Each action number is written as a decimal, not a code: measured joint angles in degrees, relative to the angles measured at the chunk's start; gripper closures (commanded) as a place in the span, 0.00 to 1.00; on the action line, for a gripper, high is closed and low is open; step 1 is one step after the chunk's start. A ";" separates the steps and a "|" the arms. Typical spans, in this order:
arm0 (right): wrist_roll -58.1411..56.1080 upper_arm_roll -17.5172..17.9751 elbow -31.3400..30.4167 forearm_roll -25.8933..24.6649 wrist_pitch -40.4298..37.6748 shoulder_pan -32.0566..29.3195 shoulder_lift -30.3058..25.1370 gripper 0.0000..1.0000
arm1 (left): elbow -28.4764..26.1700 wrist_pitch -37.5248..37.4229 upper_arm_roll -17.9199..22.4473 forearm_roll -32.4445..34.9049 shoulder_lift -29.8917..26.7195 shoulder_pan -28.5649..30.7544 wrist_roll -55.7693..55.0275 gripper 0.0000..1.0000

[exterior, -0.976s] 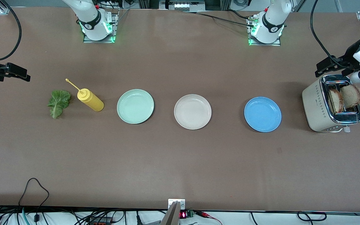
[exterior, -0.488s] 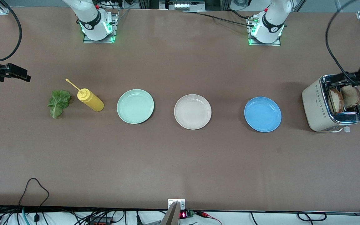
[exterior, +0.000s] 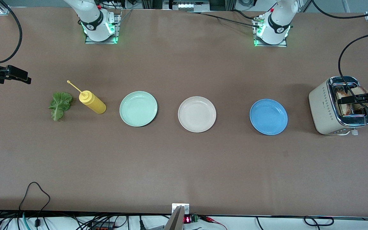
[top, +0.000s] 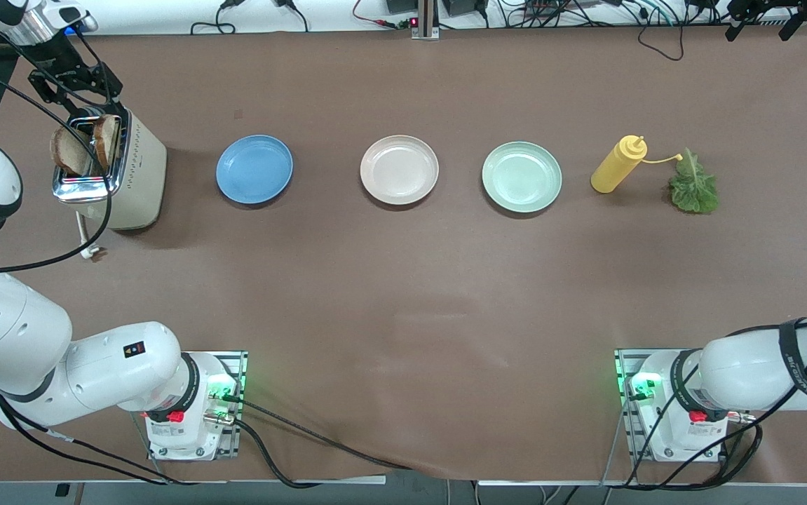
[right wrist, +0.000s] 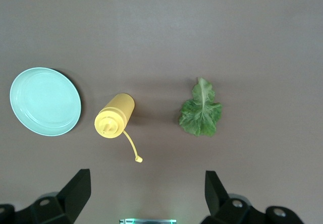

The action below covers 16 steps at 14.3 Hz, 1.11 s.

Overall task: Make sandwich in beige plate with both arms
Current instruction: 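Reach the left gripper down to the bread slice in the toaster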

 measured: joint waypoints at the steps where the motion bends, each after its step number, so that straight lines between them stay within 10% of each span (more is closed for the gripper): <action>1: 0.01 -0.05 0.00 0.00 0.00 0.00 0.08 0.00 | -0.01 -0.04 0.00 0.47 0.31 0.02 -0.01 0.00; 12: 0.04 -0.13 0.00 0.00 0.00 0.04 0.57 0.00 | -1.79 -1.56 0.00 0.77 1.45 1.12 -0.06 0.27; 16: 0.05 -0.14 0.00 0.00 0.00 -0.01 0.67 0.00 | -1.88 -1.49 0.01 0.78 2.68 2.02 -0.07 0.66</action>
